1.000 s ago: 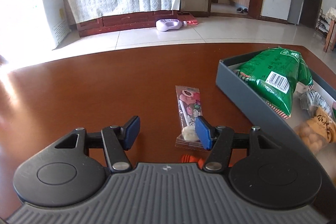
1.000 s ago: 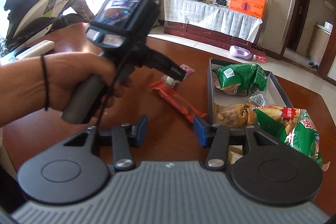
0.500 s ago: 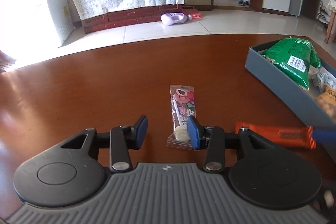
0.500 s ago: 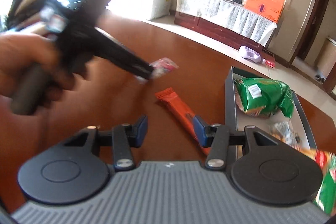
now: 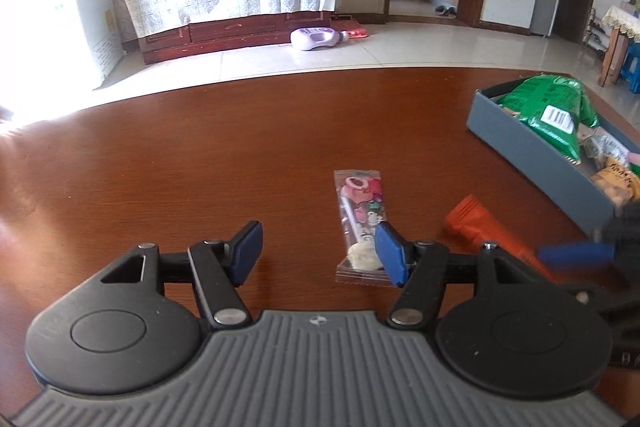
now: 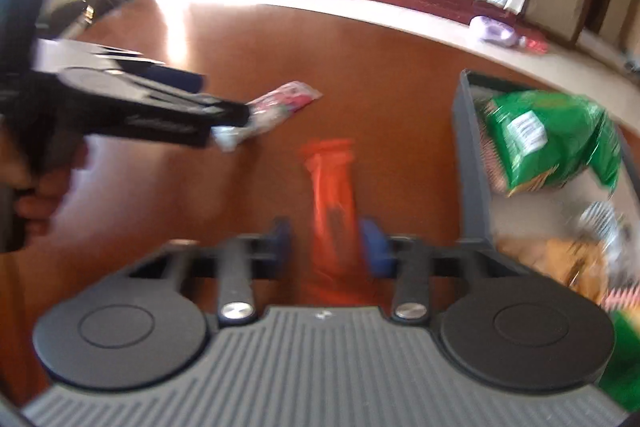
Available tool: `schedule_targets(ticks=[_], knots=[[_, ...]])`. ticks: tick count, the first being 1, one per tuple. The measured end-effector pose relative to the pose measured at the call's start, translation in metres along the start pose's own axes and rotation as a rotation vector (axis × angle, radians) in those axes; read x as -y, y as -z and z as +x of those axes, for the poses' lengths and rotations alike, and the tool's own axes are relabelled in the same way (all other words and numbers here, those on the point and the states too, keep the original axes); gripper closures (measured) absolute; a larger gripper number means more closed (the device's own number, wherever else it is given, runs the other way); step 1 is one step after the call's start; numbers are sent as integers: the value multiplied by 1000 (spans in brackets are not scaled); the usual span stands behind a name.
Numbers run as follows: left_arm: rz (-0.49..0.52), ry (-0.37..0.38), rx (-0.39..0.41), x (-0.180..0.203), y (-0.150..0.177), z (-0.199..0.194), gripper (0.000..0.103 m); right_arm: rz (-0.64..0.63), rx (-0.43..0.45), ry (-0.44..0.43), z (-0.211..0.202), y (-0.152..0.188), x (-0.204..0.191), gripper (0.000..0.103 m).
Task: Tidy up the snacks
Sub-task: 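Move the right gripper to the orange chocolate bar and grasp it, then grasp the clear pink-label candy packet with the left gripper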
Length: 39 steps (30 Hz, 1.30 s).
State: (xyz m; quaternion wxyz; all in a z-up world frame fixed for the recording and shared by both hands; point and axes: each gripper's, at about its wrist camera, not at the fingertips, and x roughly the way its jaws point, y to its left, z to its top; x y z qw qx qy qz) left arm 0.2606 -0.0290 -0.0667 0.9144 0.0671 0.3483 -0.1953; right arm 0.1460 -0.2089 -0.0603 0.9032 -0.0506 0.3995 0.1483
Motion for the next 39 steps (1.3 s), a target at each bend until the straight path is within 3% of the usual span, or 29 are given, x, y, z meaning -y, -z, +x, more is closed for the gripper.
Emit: schedule_targets(ticks=[5,11,13,15,20,22,23,25,39], knots=[[0,36,28,6,-3,-5,27,16,32,51,-25,31,-25,79],[23,-16,-19,26,-1,20,25,88,60,80,-36,46,-32,79],[18,-12,-18,28,-1,21,28,102,71,77,-37,47,-31,78],[21,-6,-7,31,1,20,37,104,88,80,-36,48,-29,77],[30,4,-4,29,11,12,38,68,94,67,-34,50,-37,54],[26,-4,3,31,14,9,45,62,90,69,-33,48,-39,55],[24,-5,9,32,15,8,66,70,87,70,-34,47,-38,61],[15,-15,9,35,13,8,66,77,86,80,-36,46,-37,79],[0,-107,12,49,10,-5,67,71,103,69,-58,43,-34,79]])
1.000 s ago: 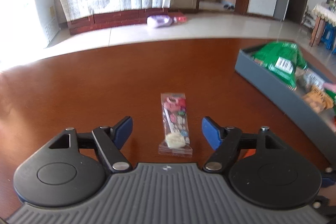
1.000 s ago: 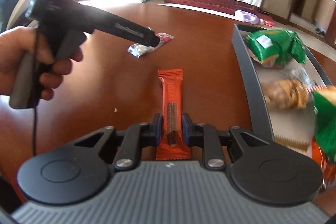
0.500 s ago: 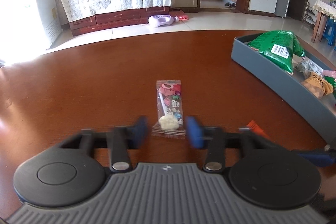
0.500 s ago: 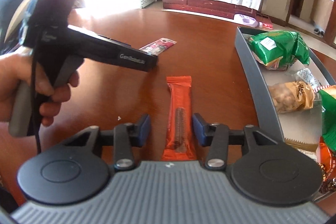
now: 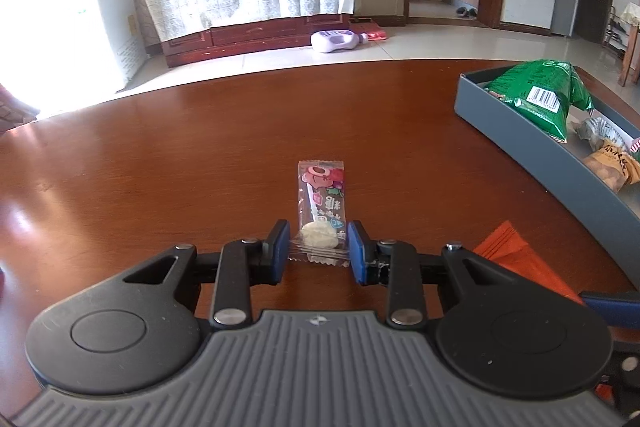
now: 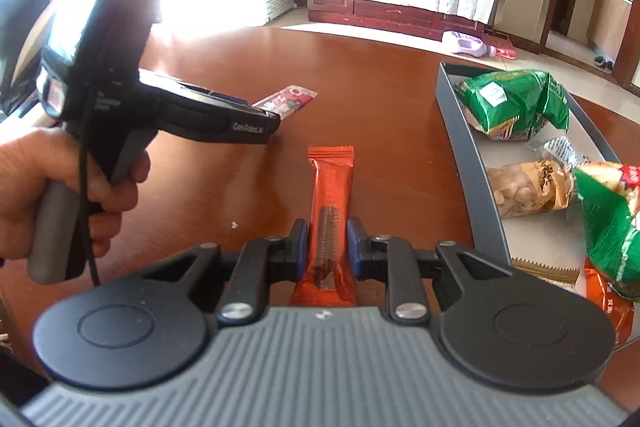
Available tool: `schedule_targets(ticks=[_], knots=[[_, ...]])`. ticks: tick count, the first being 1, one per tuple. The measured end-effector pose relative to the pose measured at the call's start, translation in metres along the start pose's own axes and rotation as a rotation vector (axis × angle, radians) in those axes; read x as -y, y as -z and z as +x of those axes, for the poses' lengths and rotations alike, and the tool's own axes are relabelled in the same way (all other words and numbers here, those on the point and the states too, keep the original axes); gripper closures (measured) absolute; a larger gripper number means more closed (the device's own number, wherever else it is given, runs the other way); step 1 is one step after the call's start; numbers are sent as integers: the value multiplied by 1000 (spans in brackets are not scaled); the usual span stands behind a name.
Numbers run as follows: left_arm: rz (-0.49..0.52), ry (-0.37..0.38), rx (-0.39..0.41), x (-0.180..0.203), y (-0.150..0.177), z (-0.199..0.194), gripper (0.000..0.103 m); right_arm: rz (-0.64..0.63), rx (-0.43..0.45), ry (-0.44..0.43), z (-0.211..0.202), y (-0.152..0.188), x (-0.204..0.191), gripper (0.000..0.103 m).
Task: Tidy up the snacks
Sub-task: 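Grasp the clear pink-label candy packet with the left gripper, then carry the pink-label packet and orange bar over the gray box with both grippers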
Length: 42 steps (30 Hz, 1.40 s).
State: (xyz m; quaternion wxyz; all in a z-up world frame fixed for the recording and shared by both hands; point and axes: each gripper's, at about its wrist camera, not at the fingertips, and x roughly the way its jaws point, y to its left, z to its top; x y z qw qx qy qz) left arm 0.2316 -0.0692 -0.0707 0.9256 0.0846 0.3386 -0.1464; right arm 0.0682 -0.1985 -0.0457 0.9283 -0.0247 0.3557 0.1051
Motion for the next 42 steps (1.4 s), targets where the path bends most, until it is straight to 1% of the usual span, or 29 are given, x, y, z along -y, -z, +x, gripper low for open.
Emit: schedule_targets(ticks=[9,21,29,42], knots=[[8,-47,24,10,1,-15,67,25,45,-28,-20,-7,9,79],[-4,-71,65,22,4,-51,67,19,114,-65,-46,-13,13,79],[-8,-62,78,33,2,-58,67,11,147,-62,-60,-14,17,79],[3,-45,90,45,-6,-61,67,12,170,-61,-74,-11,23,79]])
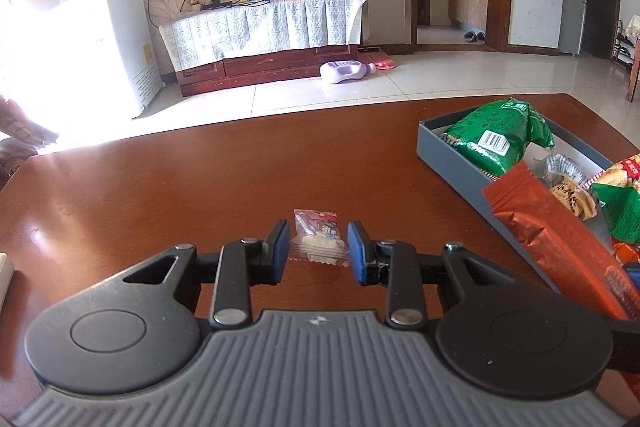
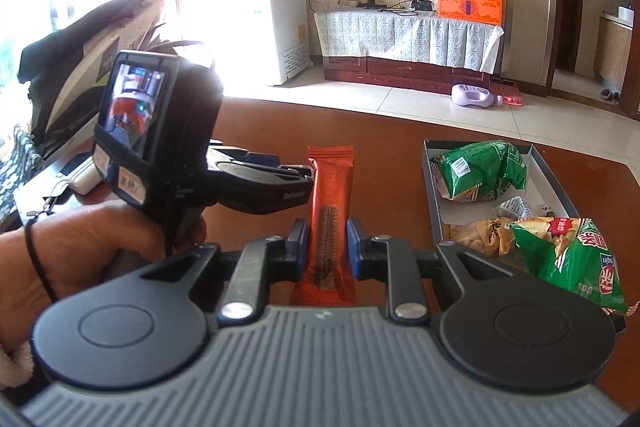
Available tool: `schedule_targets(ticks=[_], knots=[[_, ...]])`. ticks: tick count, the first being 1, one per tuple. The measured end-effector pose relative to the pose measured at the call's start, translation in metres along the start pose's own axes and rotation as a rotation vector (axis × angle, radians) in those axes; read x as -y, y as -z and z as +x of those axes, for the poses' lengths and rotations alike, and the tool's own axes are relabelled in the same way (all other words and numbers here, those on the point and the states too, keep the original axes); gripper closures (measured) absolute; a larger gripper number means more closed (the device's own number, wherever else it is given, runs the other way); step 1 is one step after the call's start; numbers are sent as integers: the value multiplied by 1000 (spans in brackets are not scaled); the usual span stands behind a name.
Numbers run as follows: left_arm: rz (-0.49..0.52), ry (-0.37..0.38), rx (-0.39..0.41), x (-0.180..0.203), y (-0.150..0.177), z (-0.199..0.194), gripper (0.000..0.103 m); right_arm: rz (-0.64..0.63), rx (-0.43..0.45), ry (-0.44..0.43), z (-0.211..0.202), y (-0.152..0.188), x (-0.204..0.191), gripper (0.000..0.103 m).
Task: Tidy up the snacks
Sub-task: 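Carry the pink-label packet and orange bar over the gray box with both grippers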
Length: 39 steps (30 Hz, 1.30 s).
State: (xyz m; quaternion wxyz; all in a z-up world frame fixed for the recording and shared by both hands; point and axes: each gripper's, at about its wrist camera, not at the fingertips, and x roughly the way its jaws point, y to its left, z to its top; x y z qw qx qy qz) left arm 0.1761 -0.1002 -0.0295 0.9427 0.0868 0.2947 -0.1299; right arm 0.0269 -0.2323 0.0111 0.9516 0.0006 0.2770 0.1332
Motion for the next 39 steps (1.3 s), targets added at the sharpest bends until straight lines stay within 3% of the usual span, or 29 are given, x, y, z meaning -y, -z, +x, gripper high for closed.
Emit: schedule_targets(ticks=[39], knots=[[2,106,34,73,-32,16,67,98,72,113,-39,7,61,79]])
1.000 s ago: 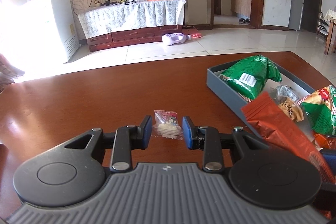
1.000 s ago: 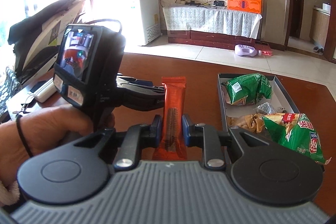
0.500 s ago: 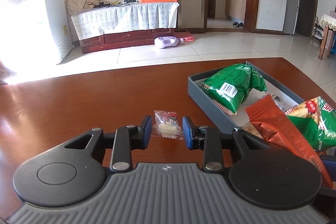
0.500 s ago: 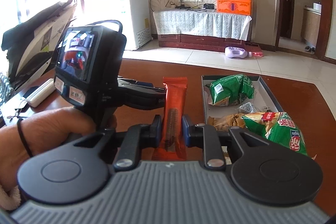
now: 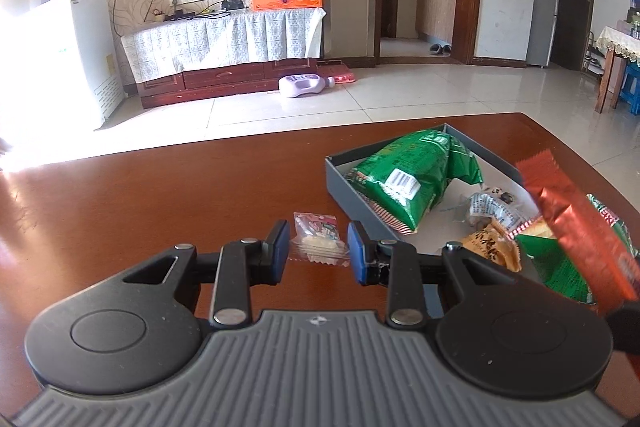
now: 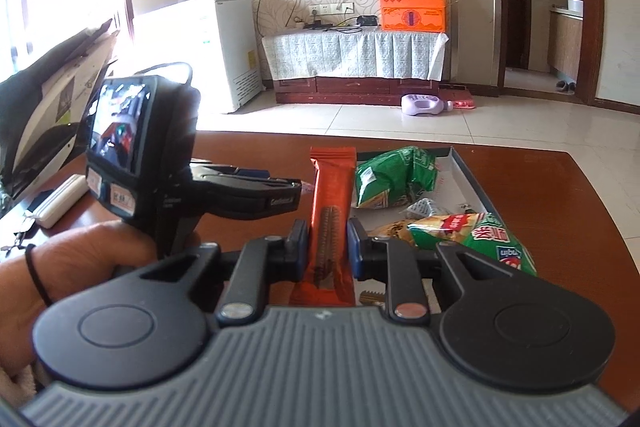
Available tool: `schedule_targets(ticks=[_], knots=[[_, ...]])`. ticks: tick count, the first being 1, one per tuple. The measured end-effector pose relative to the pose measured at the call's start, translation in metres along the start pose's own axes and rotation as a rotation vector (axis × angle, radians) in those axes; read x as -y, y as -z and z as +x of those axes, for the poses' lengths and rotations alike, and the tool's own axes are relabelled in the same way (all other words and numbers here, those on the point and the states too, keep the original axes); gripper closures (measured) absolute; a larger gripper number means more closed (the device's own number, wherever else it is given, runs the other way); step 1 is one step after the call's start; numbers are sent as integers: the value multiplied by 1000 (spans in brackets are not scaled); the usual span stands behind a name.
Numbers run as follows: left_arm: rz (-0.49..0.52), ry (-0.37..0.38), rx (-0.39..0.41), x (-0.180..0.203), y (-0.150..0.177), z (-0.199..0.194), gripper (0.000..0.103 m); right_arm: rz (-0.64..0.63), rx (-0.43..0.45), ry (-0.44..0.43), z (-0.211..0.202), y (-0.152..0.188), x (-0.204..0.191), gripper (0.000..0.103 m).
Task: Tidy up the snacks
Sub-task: 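Carry the pink-label packet and orange bar over the gray box with both grippers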
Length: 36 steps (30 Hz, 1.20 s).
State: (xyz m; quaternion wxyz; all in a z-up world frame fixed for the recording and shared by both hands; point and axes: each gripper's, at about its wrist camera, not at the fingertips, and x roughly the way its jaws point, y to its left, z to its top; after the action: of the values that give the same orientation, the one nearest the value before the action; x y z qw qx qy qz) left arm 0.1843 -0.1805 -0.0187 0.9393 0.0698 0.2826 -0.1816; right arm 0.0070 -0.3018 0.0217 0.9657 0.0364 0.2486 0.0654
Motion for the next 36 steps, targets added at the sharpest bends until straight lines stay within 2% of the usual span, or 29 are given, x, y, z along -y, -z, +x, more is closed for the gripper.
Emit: schedule_targets(ticks=[23,36], knots=[[49,53,29,45,-19,25,66,61,24,59,0,1,27,79],[40,96,54,54,-32,40,67,75,13,84,3,5,32,79]])
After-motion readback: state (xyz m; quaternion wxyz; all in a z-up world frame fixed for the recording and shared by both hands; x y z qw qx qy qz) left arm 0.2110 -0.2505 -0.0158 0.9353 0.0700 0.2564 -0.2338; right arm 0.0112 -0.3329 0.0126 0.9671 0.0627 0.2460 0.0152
